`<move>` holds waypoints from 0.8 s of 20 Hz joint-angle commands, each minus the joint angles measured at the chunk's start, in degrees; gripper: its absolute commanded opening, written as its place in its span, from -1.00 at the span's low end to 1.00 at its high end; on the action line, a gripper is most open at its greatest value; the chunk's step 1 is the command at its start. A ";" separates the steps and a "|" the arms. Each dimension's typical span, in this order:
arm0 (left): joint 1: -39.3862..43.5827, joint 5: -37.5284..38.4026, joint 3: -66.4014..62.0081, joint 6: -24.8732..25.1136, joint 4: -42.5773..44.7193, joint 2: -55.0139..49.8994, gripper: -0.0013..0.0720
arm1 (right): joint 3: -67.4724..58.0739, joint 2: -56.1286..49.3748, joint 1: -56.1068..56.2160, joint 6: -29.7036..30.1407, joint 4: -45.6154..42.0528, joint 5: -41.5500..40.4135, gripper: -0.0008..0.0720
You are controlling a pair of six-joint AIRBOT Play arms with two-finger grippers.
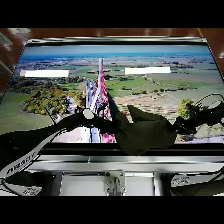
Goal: Fold the shirts.
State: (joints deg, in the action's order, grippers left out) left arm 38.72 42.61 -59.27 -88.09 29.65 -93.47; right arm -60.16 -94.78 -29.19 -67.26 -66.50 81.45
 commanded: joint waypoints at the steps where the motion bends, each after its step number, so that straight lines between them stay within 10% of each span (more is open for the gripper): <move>1: -0.92 1.60 -1.27 3.85 5.55 2.73 -0.87 | -0.02 -0.98 0.02 1.92 6.60 -0.42 -0.82; 9: -10.93 18.99 -36.63 0.85 42.16 20.41 -0.87 | -15.41 30.60 0.61 14.88 34.95 -10.71 -0.82; 16: -9.92 20.68 -58.71 1.51 42.40 31.45 -0.86 | -22.14 59.47 0.85 11.67 36.30 -24.48 -0.82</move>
State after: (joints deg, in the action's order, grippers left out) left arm 28.29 61.43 -112.73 -87.11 69.89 -65.95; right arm -80.47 -45.23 -28.42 -53.56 -31.20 61.49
